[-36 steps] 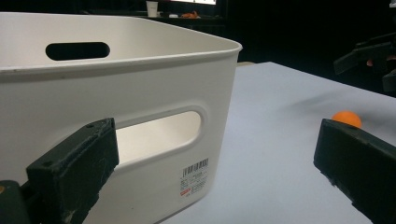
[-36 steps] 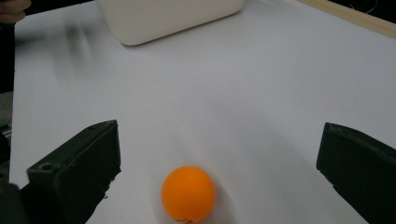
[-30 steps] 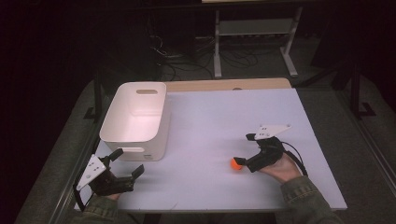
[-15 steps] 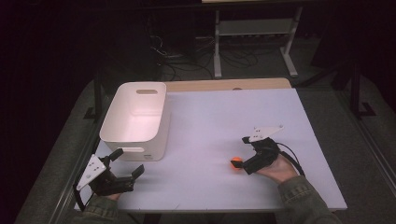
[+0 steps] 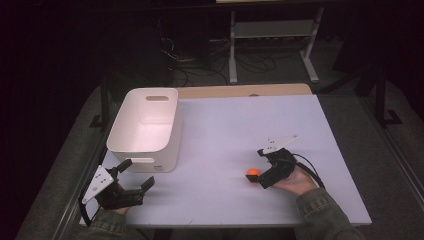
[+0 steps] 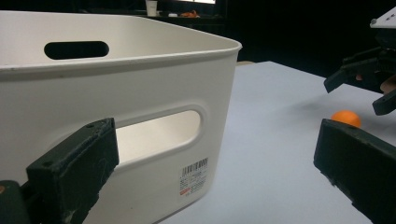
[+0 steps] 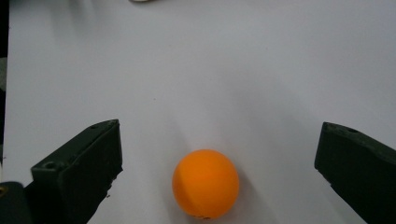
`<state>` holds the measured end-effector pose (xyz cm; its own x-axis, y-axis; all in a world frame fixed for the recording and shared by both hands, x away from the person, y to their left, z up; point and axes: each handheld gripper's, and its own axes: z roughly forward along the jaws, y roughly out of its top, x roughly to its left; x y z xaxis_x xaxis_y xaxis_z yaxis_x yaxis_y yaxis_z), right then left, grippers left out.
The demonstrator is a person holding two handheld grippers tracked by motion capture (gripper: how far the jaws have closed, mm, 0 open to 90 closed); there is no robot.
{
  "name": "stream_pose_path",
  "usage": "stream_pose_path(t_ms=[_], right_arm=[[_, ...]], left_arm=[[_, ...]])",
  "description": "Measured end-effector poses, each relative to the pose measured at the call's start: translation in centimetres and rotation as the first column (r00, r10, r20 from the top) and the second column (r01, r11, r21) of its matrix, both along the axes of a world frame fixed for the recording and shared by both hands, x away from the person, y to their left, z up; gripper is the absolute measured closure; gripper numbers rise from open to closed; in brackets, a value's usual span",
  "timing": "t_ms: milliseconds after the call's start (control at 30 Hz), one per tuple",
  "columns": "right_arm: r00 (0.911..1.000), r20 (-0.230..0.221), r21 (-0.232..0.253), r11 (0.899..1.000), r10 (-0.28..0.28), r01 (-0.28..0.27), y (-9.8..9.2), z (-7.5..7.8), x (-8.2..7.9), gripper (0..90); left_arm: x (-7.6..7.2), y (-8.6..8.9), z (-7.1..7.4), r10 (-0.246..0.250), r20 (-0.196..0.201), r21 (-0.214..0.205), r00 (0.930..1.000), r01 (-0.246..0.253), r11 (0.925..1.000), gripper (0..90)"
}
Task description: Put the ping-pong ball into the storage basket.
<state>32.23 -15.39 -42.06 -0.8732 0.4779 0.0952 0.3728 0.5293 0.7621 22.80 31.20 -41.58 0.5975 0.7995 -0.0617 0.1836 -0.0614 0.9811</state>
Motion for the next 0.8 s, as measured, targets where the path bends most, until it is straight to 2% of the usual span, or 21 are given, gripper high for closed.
stream_pose_path(t_ms=[400,800], right_arm=[[0.9994,-0.027,-0.043,0.999,0.022,-0.023,0.5,-0.7,0.2,2.0],[0.9958,-0.066,-0.091,0.993,0.064,-0.070,0.6,-1.1,0.2,11.9]], left_arm=[[0.0,0.0,0.0,0.000,0.000,0.000,1.0000,0.000,1.0000,0.0],[0.0,0.0,0.0,-0.001,0.001,0.000,1.0000,0.001,1.0000,0.0]])
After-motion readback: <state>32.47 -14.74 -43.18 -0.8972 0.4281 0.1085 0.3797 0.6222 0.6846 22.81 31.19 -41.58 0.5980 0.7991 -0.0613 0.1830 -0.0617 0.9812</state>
